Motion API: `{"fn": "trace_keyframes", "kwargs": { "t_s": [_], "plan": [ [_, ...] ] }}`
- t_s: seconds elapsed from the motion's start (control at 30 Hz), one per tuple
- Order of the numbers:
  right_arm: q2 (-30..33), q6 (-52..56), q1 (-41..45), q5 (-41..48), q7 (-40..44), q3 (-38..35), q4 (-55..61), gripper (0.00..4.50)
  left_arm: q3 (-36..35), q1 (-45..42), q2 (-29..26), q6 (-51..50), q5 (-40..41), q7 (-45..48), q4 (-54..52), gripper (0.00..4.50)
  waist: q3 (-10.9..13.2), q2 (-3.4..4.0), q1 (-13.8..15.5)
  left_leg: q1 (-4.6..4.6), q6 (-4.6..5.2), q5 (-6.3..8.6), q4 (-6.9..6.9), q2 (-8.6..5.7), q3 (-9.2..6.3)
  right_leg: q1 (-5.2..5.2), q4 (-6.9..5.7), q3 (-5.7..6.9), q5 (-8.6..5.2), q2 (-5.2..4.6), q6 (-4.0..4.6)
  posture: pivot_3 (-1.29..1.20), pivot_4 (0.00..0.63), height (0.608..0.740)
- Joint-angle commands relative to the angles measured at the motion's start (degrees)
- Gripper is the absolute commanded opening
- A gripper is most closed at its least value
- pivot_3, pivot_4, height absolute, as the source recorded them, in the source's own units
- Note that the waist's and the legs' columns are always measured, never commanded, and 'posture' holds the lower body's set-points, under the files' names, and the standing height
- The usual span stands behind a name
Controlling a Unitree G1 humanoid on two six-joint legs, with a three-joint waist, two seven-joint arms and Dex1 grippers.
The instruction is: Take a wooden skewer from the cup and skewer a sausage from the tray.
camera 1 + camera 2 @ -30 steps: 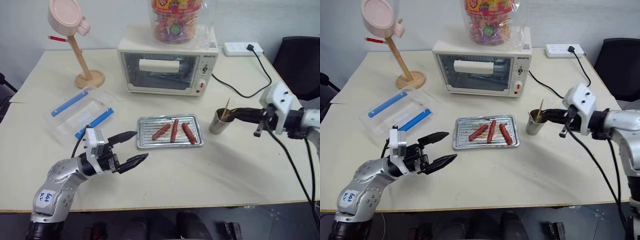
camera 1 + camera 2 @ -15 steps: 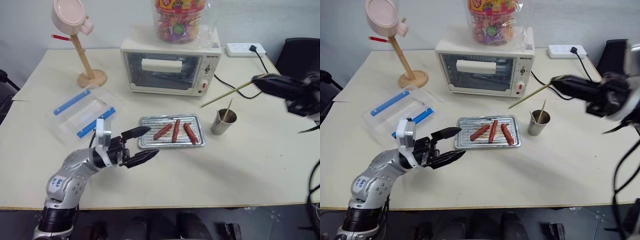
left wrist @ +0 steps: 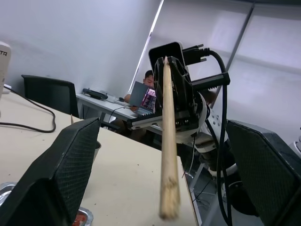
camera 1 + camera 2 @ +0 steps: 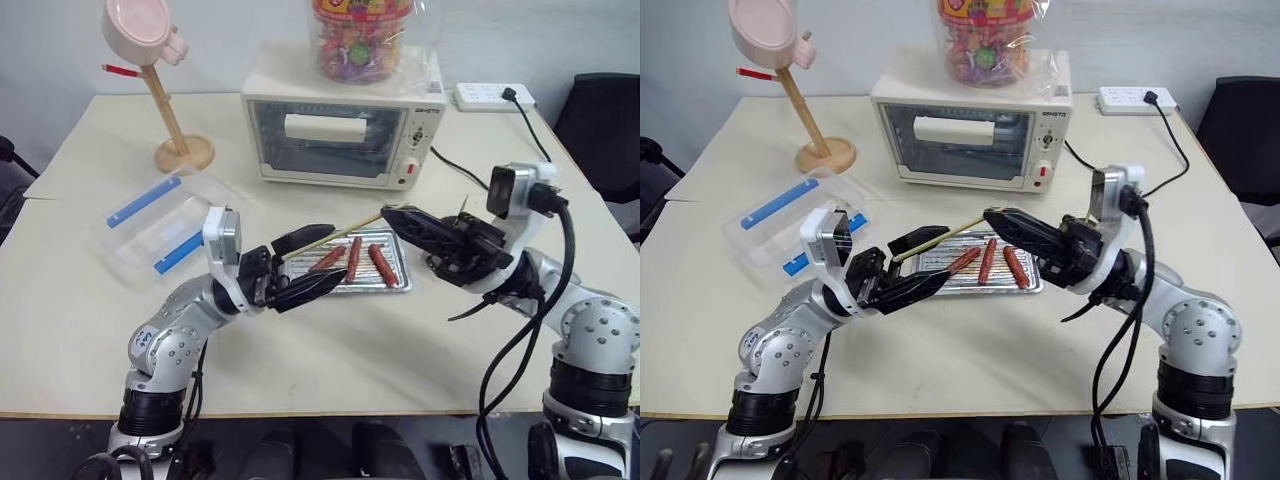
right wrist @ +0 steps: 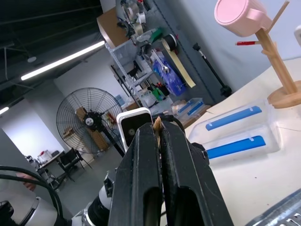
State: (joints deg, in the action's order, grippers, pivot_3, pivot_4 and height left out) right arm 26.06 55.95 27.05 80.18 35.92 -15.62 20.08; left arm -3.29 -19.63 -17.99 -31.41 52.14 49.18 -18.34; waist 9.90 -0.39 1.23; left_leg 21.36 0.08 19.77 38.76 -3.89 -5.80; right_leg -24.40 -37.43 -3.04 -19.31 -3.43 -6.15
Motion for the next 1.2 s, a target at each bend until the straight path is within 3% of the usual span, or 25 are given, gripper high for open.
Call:
{"fn": "trace_keyframes", "kwargs": {
  "t_s": [0.03,0.57,0.7,0.83,0.97,1.07,1.2],
  "plan": [
    [0.0,-1.67,-0.72,1.28,-0.22,0.37,2.13,0.0,-1.1,0.95,0.56,-0.14,2.51,-1.08,-2.89,3.97,0.0,0.0,-0.03,0.0,0.0,0.0,-0.01,0.0,0.0,-0.01,0.0,0.0,0.0,0.0,0.0,0.0,0.15,0.74],
    [0.99,-3.6,-2.6,-0.88,1.24,1.92,2.21,0.0,-1.32,2.69,0.63,-0.43,4.05,-3.48,-4.92,0.01,0.0,0.0,-0.02,0.01,0.01,0.0,-0.01,-0.01,0.01,-0.01,0.01,-0.02,0.0,0.0,0.0,0.0,0.15,0.74],
    [1.66,-3.43,-4.05,-1.32,-0.39,1.99,1.9,0.0,-1.82,2.43,0.63,-0.47,4.0,-4.84,-5.18,0.01,0.0,0.0,-0.01,0.01,0.01,0.0,-0.02,-0.01,0.01,-0.01,0.01,-0.02,0.0,0.0,0.0,0.0,0.15,0.74],
    [2.92,-8.39,-5.59,-9.19,0.51,1.75,2.91,0.95,-3.12,3.29,-1.37,0.39,1.85,-4.69,-4.78,0.0,0.0,0.0,0.0,0.01,0.01,0.0,-0.02,-0.01,0.01,-0.02,0.01,-0.02,0.0,0.0,0.0,0.0,0.15,0.74],
    [8.1,-11.08,-10.85,-15.72,5.78,1.2,5.1,2.0,-5.89,6.78,-4.77,2.88,-1.13,-3.26,-3.52,0.0,0.0,0.0,0.02,0.01,0.01,0.0,-0.06,-0.02,0.04,-0.04,0.01,-0.04,0.0,0.0,0.0,0.0,0.15,0.74],
    [17.25,-16.37,-22.92,-26.37,14.68,0.37,7.03,2.79,-11.7,14.62,-8.69,8.05,-5.12,0.08,-0.43,0.0,0.0,0.01,0.15,0.01,0.01,0.0,-0.19,-0.02,0.04,-0.06,0.08,-0.04,0.0,0.0,0.01,0.0,0.15,0.74],
    [19.02,-27.32,-33.48,-35.92,18.89,-2.83,4.56,3.83,-16.56,22.63,-11.3,12.66,-8.56,1.41,3.17,0.0,-0.02,-0.04,0.13,-0.05,0.01,0.0,-0.48,0.0,0.1,-0.02,0.31,-0.06,-0.01,0.01,0.01,0.0,0.15,0.74]
  ]
}}
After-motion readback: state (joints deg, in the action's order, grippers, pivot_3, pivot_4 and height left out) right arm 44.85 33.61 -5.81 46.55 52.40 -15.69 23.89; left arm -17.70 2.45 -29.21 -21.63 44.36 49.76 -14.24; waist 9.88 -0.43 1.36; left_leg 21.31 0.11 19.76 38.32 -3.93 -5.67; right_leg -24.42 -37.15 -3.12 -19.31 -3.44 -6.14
